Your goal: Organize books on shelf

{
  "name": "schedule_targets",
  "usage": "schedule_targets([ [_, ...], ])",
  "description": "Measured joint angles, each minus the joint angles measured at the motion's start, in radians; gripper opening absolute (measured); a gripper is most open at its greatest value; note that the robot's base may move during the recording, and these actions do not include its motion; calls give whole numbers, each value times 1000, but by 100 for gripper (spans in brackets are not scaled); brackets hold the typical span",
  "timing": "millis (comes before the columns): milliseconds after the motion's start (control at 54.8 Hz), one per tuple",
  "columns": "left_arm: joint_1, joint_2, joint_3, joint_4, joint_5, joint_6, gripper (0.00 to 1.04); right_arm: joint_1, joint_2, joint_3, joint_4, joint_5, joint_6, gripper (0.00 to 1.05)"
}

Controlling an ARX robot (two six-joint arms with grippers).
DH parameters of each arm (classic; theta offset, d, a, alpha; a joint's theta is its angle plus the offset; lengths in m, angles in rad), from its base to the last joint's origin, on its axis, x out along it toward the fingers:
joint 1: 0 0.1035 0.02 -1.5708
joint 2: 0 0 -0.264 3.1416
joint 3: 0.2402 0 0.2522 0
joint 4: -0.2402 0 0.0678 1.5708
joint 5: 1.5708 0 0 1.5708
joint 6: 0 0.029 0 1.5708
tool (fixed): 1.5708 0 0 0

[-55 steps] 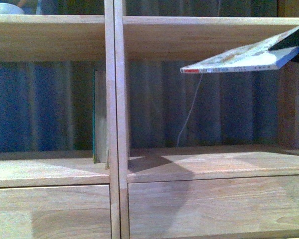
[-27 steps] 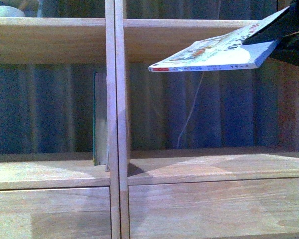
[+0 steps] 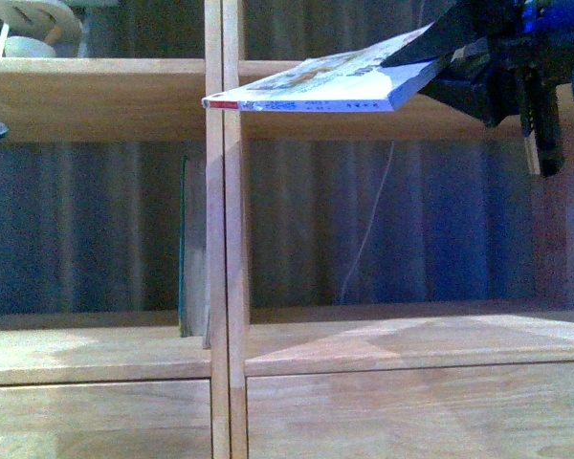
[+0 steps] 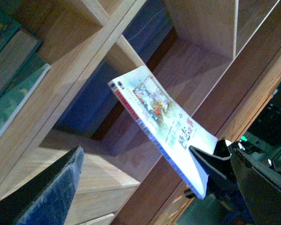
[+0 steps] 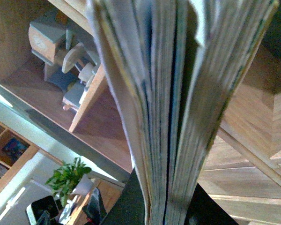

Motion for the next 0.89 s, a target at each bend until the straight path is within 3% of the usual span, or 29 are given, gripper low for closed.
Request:
schedule_targets([
  [310, -171, 87, 102, -9, -129, -32, 97, 92, -10, 0, -4, -4, 39, 7],
  [894, -219, 125, 145, 10, -184, -8, 97, 156, -154, -108, -14, -63, 103, 7],
])
